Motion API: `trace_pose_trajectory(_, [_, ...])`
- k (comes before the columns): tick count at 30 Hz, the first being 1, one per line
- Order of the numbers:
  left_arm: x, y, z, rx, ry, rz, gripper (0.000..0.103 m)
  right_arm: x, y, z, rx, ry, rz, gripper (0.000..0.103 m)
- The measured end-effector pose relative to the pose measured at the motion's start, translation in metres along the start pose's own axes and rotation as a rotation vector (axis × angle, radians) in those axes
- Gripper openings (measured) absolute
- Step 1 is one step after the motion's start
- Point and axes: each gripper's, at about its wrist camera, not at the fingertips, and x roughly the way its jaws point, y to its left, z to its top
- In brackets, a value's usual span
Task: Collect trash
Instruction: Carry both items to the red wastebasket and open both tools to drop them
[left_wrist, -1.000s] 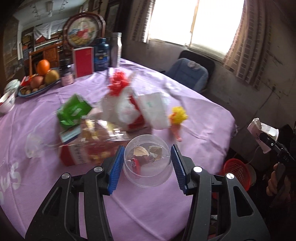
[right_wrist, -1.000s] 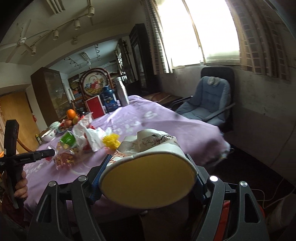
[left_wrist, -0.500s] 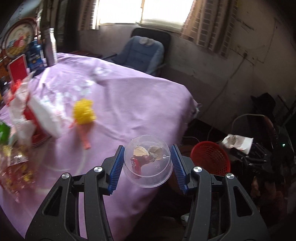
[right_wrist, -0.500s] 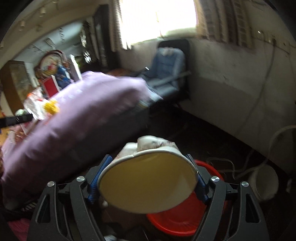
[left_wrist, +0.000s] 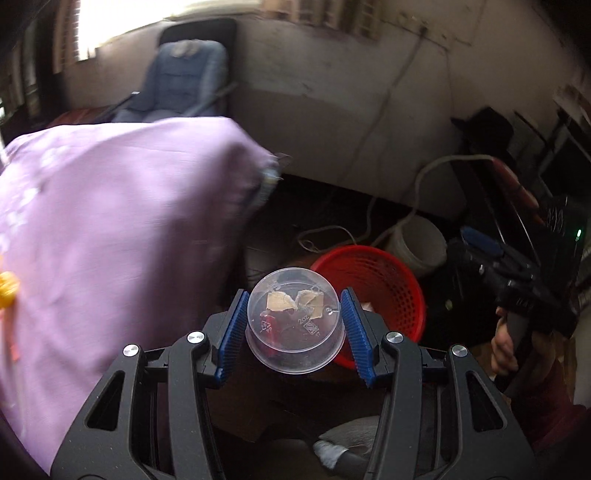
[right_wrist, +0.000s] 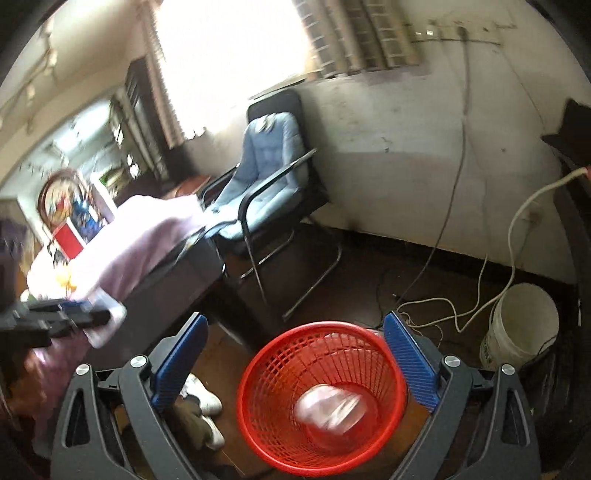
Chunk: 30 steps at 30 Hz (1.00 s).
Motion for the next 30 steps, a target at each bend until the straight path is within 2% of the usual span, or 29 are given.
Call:
trace_pose_trajectory(8, [0.05, -0.055, 0.017, 0.084, 0.073, -0.079, 0.053, -0.007, -0.022, 0.005, 0.08, -0.027, -0.015, 0.094])
trace_pose_trajectory(10, [0.052, -0.064, 0.022, 0.092, 0.07, -0.061, 0.079, -0.01, -0.026, 0.005, 0.089, -0.032, -0.013, 0.094])
trace_pose_trajectory(11, [0.05, -0.066, 0.025, 0.087, 0.052, -0.046, 0.085, -0.011, -0.027, 0.005, 0.093, -0.035, -0.011, 0.094])
trace_pose_trajectory(12, [0.046, -0.066, 0.026, 0.083, 0.039, -0.037, 0.09, -0.011, -0.028, 0.005, 0.096, -0.037, -0.008, 0.094])
trace_pose_trajectory(15, [0.038, -0.063, 0.027, 0.082, 0.023, -0.022, 0.092, -0.01, -0.03, 0.003, 0.107, -0.041, 0.008, 0.094])
trace_pose_trajectory(17, [0.033, -0.057, 0.026, 0.066, 0.013, 0.017, 0.093, -0.008, -0.029, 0.002, 0.108, -0.037, 0.014, 0.094])
trace_pose_trajectory(20, [0.024, -0.045, 0.023, 0.052, -0.02, 0.122, 0.094, -0.004, -0.023, -0.001, 0.107, -0.024, 0.035, 0.095])
trace_pose_trajectory(25, [0.0, -0.03, 0.007, 0.064, -0.115, 0.356, 0.096, -0.004, -0.002, -0.002, 0.056, -0.031, 0.034, 0.095])
trace_pose_trajectory(28, [-0.019, -0.017, -0.003, 0.057, -0.149, 0.438, 0.096, -0.006, 0.014, -0.002, 0.018, -0.043, 0.046, 0.097])
trace_pose_trajectory(30, [-0.034, -0.006, -0.009, 0.034, -0.165, 0.461, 0.096, -0.007, 0.026, -0.002, -0.009, -0.048, 0.052, 0.097])
